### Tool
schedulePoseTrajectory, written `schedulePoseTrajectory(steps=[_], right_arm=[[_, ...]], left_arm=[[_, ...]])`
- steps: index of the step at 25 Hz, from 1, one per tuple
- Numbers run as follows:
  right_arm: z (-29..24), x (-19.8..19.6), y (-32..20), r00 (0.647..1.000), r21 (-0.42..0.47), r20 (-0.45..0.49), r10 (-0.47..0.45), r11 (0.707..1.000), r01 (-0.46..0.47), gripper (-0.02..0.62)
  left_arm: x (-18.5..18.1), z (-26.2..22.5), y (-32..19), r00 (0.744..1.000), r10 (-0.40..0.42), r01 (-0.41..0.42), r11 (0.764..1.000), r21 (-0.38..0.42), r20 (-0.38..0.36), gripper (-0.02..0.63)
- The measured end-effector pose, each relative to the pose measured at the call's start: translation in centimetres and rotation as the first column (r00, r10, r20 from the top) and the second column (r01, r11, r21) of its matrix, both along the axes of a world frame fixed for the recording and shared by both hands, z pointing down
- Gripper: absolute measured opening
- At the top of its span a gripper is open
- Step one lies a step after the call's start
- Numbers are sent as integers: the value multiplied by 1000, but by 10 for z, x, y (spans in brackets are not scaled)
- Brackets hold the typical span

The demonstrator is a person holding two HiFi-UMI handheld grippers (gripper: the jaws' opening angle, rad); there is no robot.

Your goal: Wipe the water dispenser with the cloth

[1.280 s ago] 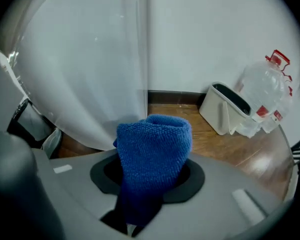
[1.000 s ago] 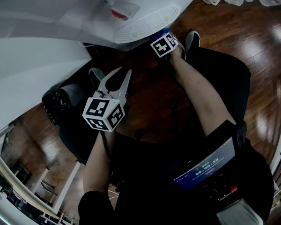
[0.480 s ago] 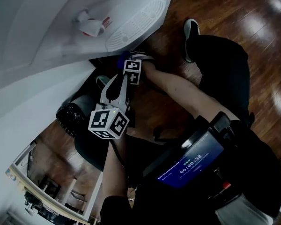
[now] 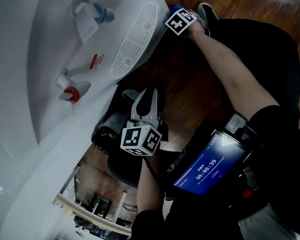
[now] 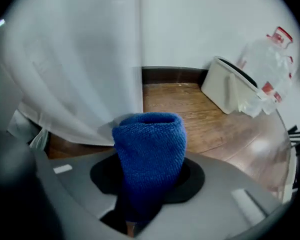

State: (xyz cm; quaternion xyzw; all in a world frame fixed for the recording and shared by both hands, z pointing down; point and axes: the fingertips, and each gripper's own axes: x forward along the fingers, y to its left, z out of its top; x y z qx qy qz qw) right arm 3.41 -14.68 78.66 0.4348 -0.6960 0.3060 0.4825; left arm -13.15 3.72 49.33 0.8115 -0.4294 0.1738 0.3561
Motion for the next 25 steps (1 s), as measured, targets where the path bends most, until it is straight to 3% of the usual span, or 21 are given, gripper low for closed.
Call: schedulePoseTrajectory(steps=[3, 7, 9, 12, 16, 20, 22, 25], right_arm=[[-3, -1, -5, 999, 24, 28, 15, 1000, -16, 155], [11, -58, 28, 998, -17, 62, 2, 1000, -1, 155], [16, -101, 53, 992, -42, 118, -42, 998, 48, 155], [18, -162, 86, 972, -56, 149, -179, 980, 189, 155], [16, -234, 131, 922, -76, 240, -304, 941, 330, 155], [0, -296, 160, 809, -24, 375, -453, 867, 497, 155], [-3, -304, 156, 787, -7, 407, -463, 860, 510, 155], [14, -274, 141, 820, -36, 368, -438, 875, 484, 155]], left_arm=[[2, 12, 4, 1000, -1, 2, 999, -42, 16, 66], [-13, 22, 5, 998, -40, 43, 997, -67, 50, 66], [-23, 24, 7, 996, -61, 66, 995, -75, 62, 66], [-30, 21, 8, 994, -99, 102, 992, -77, 47, 66], [-35, 12, 12, 991, -136, 135, 987, -87, -8, 66], [-40, 22, 18, 990, -143, 143, 983, -114, 9, 66], [-39, 26, 17, 990, -141, 140, 982, -126, 7, 66], [-27, 25, 10, 992, -126, 125, 983, -133, -5, 66]])
